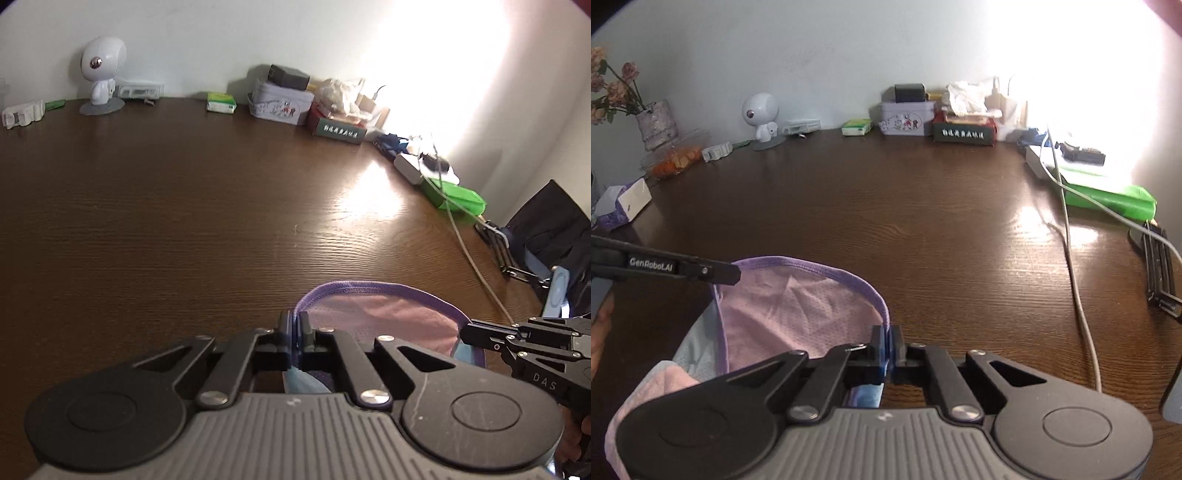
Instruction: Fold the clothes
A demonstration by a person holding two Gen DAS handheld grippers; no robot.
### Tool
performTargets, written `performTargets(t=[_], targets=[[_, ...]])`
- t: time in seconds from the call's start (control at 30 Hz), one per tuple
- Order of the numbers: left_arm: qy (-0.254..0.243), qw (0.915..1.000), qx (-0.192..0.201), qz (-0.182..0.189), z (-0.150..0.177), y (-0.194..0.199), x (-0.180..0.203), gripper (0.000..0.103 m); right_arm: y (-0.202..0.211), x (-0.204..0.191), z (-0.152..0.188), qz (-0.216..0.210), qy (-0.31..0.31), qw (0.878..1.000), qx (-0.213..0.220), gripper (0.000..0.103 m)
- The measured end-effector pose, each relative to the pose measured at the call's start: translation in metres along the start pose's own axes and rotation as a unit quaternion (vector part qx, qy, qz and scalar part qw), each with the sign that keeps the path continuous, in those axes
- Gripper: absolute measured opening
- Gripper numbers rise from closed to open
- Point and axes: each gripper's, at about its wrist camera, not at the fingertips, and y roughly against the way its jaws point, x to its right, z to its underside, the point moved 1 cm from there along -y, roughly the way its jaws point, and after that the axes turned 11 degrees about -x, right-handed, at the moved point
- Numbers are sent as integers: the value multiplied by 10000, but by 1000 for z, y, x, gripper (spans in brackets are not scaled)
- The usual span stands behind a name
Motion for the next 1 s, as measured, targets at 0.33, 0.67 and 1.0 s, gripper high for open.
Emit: performTargets(t=[0.33,0.67,1.0], targets=[[336,9992,-159,143,154,74,1,3,91,-24,90,-526,715,9961,-8,1],[-129,9992,291,233,121,78,43,23,100,-49,78,-1243,648,9885,572,12],[-284,9982,353,387,166,99,40,48,84,-26,116,-798,395,9959,181,14]])
